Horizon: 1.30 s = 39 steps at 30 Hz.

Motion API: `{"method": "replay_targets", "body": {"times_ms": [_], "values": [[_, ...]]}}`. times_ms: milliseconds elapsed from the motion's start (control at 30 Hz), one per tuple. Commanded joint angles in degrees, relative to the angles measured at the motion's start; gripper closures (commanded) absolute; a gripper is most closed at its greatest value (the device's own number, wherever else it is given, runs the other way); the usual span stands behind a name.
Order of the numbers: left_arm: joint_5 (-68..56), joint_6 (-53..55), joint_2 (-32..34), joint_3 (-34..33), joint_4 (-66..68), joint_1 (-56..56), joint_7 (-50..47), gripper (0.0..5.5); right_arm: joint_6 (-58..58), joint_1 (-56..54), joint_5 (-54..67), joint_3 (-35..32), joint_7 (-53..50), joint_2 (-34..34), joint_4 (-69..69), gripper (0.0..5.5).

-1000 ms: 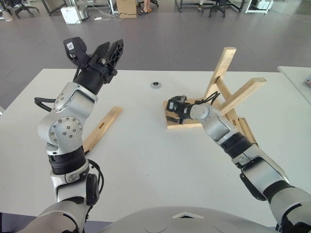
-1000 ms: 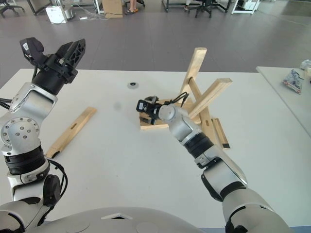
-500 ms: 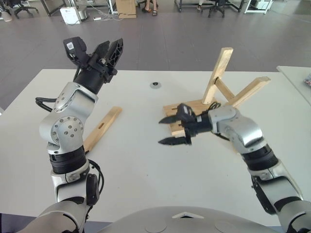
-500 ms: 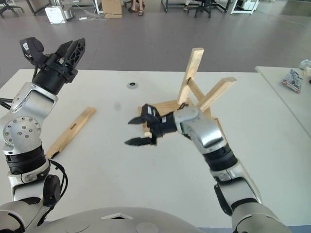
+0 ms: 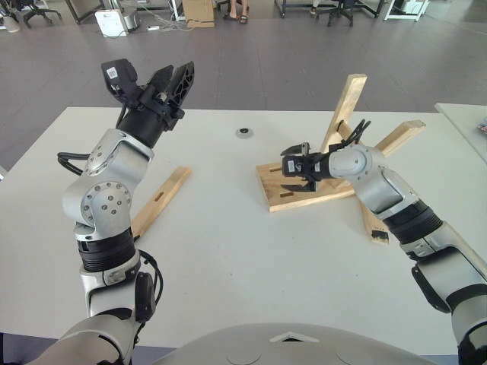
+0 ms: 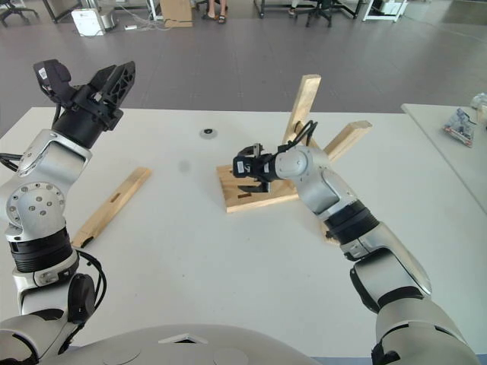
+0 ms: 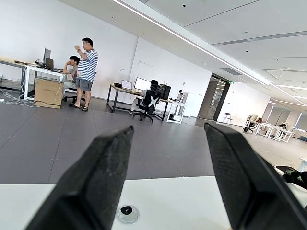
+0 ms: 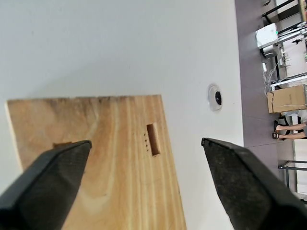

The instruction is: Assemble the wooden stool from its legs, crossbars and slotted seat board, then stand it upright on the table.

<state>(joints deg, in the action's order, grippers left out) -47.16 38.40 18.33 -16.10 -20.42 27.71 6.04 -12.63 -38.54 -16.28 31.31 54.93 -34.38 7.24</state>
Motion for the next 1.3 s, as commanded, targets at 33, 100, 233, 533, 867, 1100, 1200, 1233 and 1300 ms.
{"method": "replay_targets", "body": {"times_ms": [33, 100, 233, 533, 867, 1100, 1200, 1233, 1300], "values": [[0.03, 0.48, -0.08, 0.05, -0.77, -0.14, -0.41, 2.75, 1.01, -0.76, -1.76, 0.91, 3.22, -0.76, 0.66, 1.19], [0.01, 0.44, -0.23, 0.12, -0.87, -0.27, -0.58, 2.75, 1.07, -0.8, -2.4, 1.15, 3.82, -0.15, 1.72, 1.19], [0.09, 0.26, -0.54, 0.01, -1.0, -0.76, -0.87, 2.75, 1.79, -2.11, -4.66, 1.71, 1.35, 3.2, 8.09, 1.19], [0.56, -0.26, -1.26, 0.06, -0.89, -0.93, -0.97, 2.75, 11.55, -6.37, -6.32, 5.35, 7.78, 7.14, 16.47, 1.19], [0.98, -0.74, -1.49, 0.18, -0.44, -0.58, -0.28, 2.75, 13.05, -4.23, 7.85, 3.34, 35.64, -0.67, 9.46, 1.19], [0.98, -0.69, -1.67, 0.45, 0.06, -0.02, 0.19, 2.75, -4.86, -23.66, 31.54, -25.23, 22.95, 4.55, 10.7, 1.19], [1.16, -0.82, -1.54, 0.32, 0.0, -0.28, 0.3, 2.75, 1.3, -31.24, 24.6, -31.6, 5.78, -1.85, 24.02, 1.19], [1.21, -0.81, -1.36, 0.14, -0.19, -0.7, 0.34, 2.75, 4.46, -31.63, 20.55, -31.45, 0.85, -5.16, 27.48, 1.19], [2.54, -1.09, -0.06, -0.29, -0.23, -2.27, 0.77, 2.75, 8.25, -30.31, 11.31, -31.53, -12.78, -14.41, 33.72, 1.19]]}}
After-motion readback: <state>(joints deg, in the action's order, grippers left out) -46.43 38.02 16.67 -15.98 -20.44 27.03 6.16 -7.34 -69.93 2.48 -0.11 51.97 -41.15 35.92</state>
